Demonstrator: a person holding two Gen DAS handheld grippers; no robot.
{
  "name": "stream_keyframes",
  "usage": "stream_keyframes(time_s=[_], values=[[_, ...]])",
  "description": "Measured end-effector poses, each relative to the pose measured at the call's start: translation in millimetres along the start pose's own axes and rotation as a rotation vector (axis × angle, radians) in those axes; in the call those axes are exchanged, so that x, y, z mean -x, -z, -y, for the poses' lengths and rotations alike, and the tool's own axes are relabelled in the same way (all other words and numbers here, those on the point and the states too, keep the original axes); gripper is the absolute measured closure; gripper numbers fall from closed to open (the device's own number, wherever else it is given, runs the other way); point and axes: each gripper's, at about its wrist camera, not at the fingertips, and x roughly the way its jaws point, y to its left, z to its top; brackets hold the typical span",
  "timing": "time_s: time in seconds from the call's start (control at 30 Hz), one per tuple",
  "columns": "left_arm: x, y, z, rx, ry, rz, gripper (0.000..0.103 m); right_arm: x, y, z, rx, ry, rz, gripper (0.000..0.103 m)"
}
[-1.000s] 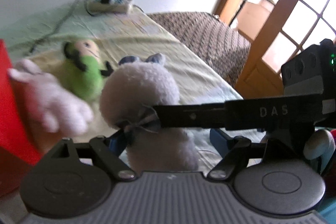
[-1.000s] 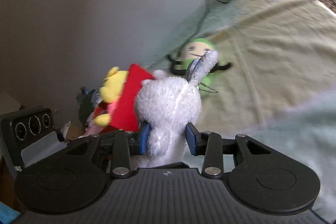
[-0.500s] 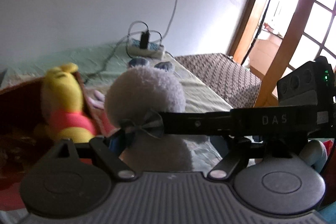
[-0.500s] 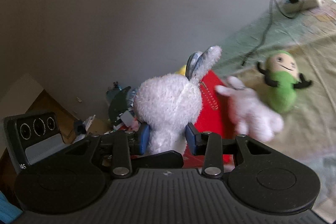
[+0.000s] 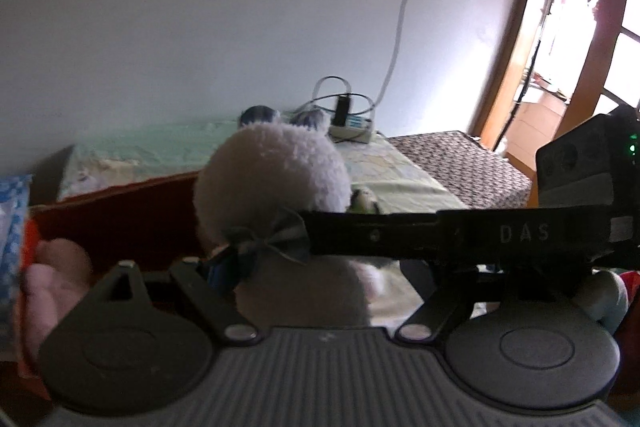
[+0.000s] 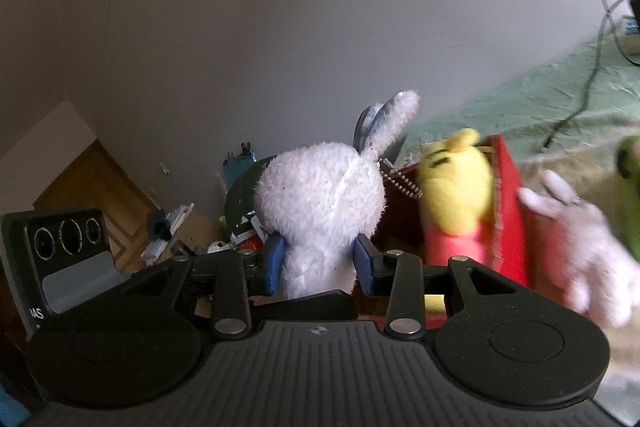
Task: Organize objects
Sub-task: 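Lift the white plush with the right gripper and carry it to the red box, then lower the white plush into the red box and open the right gripper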
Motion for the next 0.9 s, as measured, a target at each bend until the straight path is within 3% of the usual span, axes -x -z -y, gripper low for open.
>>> stream_keyframes(time_s=[0.27, 0.5, 0.9], values=[[-9, 2, -53, 0.03, -0.066, -0.022, 0.021, -59, -1, 0, 0.006, 0.014, -0.05, 0.063], [-37, 11, -94, 0.089, -0.07, -0.074, 0.02, -98, 1, 14, 0.004, 0.084, -0.092, 0.063], [-77, 21, -114, 0.099, -0.089, -0.186, 0.023, -110, 8, 20, 0.037, 0.234, -0.132, 0.066]])
